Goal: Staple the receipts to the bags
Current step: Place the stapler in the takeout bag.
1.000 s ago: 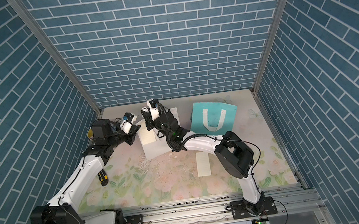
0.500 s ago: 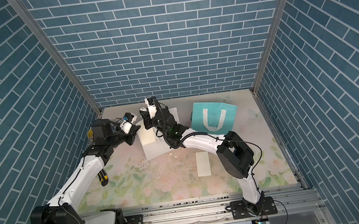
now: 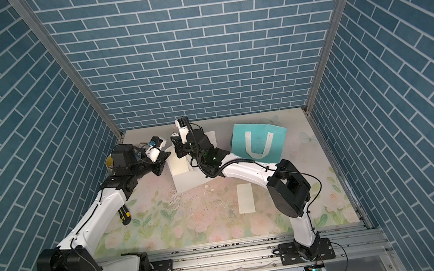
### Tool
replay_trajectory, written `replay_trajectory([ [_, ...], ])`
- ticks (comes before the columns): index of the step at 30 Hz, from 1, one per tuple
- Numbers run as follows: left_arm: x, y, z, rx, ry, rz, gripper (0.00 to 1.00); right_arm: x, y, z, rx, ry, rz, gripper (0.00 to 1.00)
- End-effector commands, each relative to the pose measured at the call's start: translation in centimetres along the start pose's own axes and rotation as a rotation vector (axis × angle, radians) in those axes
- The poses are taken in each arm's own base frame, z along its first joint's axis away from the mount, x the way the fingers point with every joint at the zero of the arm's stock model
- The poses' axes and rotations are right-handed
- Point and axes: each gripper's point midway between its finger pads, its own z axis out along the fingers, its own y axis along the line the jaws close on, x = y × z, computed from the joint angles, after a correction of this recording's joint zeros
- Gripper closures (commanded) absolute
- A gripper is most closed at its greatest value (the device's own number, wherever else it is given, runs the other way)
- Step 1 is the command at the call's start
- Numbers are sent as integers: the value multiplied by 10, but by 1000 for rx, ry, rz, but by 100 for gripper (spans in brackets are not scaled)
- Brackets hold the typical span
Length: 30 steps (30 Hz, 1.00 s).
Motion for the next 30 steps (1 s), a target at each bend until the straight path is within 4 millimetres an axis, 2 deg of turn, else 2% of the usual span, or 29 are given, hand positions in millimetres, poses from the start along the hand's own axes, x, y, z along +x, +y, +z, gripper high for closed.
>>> replay_trajectory([
  [1,-5,4,1,-12,-18,15,100,-16,14,-7,-36,-7,29,100],
  [11,-5,3,2,-8,-16,14,100,-16,23,-2,-74,23,65,100],
  [19,-4,3,2,-4,-14,12,100,-3,19,-3,-50,67,112,100],
  [30,-2,3,4,-2,-6,9,100,1,18,-4,0,94,103,97],
])
